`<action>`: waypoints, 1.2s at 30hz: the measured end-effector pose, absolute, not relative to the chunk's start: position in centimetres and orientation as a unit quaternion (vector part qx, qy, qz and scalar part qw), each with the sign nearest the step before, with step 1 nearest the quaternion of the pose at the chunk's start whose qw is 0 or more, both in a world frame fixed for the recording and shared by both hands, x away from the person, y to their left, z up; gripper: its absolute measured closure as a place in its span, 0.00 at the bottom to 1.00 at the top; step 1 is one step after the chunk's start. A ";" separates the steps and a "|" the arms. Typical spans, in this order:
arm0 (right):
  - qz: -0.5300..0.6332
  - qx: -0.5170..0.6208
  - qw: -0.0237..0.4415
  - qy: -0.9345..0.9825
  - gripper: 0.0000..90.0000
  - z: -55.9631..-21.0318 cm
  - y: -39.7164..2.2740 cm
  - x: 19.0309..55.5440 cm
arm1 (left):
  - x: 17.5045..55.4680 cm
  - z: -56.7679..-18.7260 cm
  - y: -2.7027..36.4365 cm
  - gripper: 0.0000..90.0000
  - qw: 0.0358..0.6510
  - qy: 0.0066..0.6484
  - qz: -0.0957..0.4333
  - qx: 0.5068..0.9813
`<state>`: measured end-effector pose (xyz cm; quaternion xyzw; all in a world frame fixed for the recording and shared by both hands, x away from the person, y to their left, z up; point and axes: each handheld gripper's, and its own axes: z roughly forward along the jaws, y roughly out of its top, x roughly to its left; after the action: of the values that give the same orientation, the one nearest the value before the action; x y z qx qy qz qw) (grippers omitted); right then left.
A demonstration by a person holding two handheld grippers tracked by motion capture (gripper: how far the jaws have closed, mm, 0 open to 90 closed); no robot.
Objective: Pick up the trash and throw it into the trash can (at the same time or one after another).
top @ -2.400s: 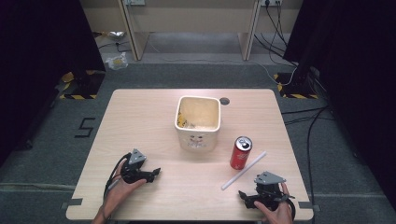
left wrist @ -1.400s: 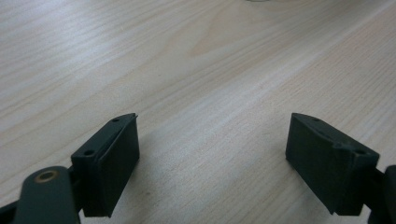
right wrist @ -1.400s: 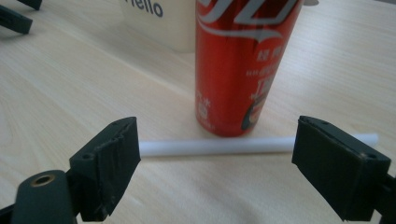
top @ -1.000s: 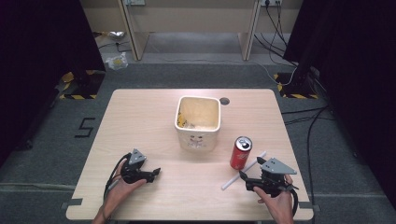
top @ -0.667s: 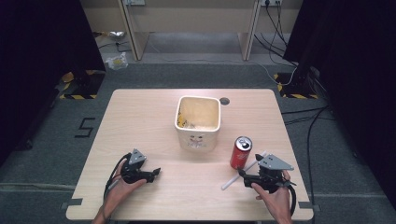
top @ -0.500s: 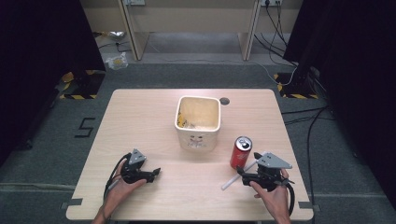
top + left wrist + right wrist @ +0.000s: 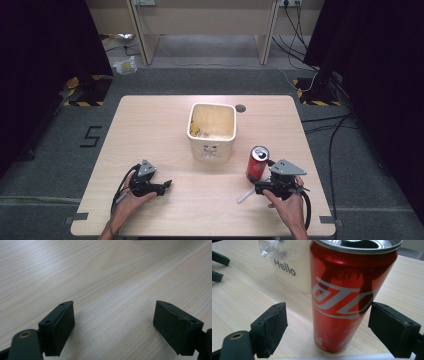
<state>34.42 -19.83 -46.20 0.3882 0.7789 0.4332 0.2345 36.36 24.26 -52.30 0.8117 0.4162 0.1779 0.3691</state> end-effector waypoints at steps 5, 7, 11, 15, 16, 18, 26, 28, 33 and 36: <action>0.428 0.396 0.236 0.777 0.19 -46.6 -19.8 35.1 | 36.4 -52.3 24.3 0.18 0.369 0.416 0.178 0.812; 0.430 0.399 0.234 0.775 0.20 -46.6 -19.8 35.3 | 36.4 -52.3 24.3 0.18 0.369 0.416 0.177 0.812; 0.434 0.399 0.233 0.774 0.21 -46.6 -19.6 35.7 | 36.4 -52.3 24.3 0.18 0.369 0.416 0.177 0.812; 0.439 0.398 0.234 0.771 0.22 -46.6 -19.3 36.1 | 36.4 -52.3 24.3 0.18 0.369 0.416 0.178 0.812; 0.439 0.397 0.232 0.772 0.23 -46.6 -19.2 36.3 | 36.4 -52.3 24.3 0.18 0.369 0.416 0.177 0.812; 0.433 0.398 0.233 0.774 0.27 -46.8 -19.1 36.4 | 36.4 -52.3 24.3 0.18 0.369 0.416 0.178 0.812; 0.440 0.399 0.227 0.771 0.37 -46.9 -19.3 36.8 | 36.4 -52.3 24.3 0.18 0.370 0.416 0.178 0.812; 0.443 0.400 0.227 0.769 0.37 -46.7 -19.4 36.8 | 36.4 -52.3 24.3 0.18 0.369 0.416 0.177 0.812; 0.449 0.395 0.239 0.765 0.37 -45.3 -19.4 36.7 | 36.4 -52.3 24.3 0.18 0.369 0.416 0.177 0.812; 0.451 0.393 0.242 0.764 0.37 -44.6 -19.4 36.7 | 36.4 -52.3 24.3 0.18 0.369 0.416 0.177 0.812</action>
<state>36.71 -19.37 -44.65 0.3926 0.7641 0.4510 0.2422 36.36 24.27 -52.30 0.8120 0.4159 0.1770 0.3694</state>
